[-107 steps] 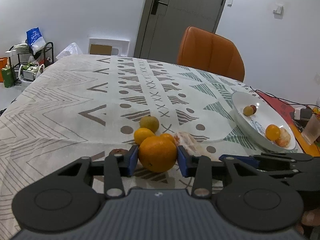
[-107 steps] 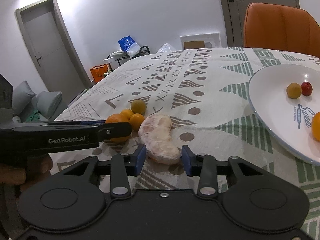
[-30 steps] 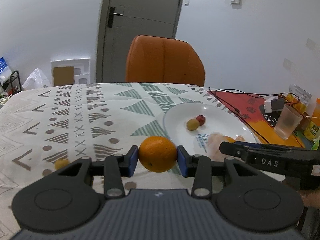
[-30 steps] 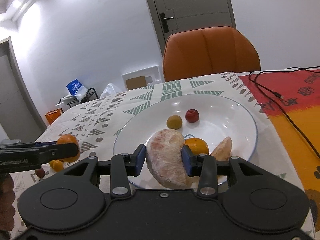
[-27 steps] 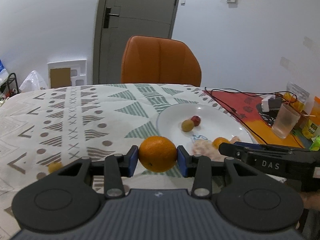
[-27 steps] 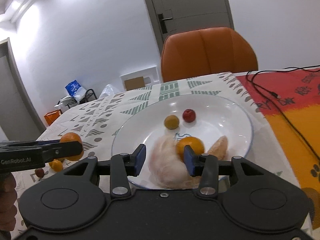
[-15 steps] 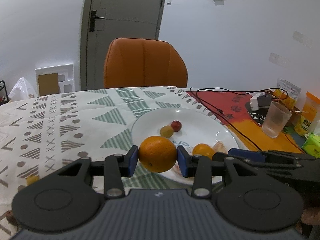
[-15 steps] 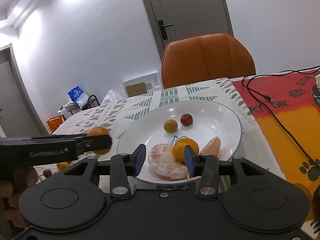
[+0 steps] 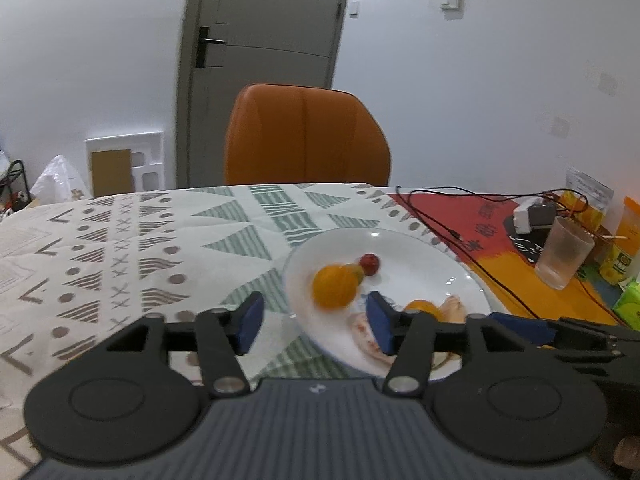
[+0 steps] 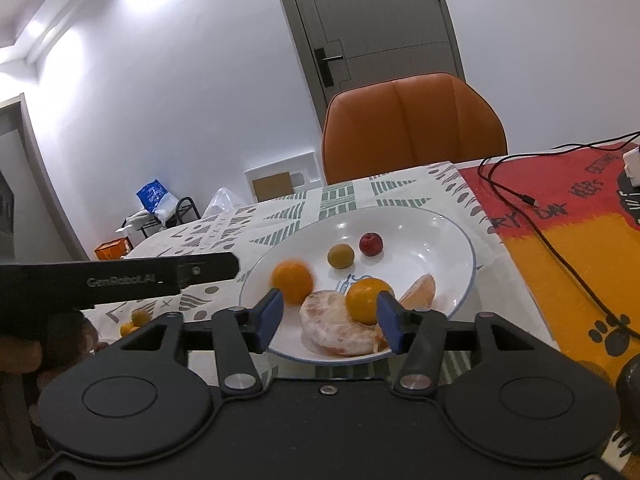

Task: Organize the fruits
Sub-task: 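Open both grippers to drop the two fruits onto the plate, then move both grippers back to the remaining fruit on the tablecloth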

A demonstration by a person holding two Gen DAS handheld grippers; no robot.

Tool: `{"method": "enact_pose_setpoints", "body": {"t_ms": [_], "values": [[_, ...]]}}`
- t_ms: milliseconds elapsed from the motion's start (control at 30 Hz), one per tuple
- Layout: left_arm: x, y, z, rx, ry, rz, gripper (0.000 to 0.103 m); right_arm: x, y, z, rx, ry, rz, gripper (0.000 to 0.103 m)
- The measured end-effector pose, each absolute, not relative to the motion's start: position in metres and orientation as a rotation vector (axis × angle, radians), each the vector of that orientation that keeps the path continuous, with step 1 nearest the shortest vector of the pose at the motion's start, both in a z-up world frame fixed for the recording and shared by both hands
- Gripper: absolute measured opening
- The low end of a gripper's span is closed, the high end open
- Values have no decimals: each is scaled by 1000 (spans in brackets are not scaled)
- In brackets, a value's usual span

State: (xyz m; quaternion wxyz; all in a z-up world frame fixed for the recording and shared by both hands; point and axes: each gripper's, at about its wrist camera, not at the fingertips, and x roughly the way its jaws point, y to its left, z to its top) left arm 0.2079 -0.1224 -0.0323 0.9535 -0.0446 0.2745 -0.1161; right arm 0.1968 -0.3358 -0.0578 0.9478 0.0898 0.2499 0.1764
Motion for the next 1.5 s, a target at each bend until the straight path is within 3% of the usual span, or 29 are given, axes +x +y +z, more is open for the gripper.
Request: {"method": "enact_pose_setpoints", "body": {"t_ms": [100,300,633,1500], "values": [[203,-110,-30,-104,549,-206,77,195,-331,-58,174,505,352,64],[190,-82,-23,-160,517,-133,91,192,-322,-55,165,482,347,85],[171,-45,-18,-160,496,-39,102,193,-311,-56,172,493,332,103],[137,31,-34,-236,518,84,100,188,-246,-56,123,526,496,103]]}}
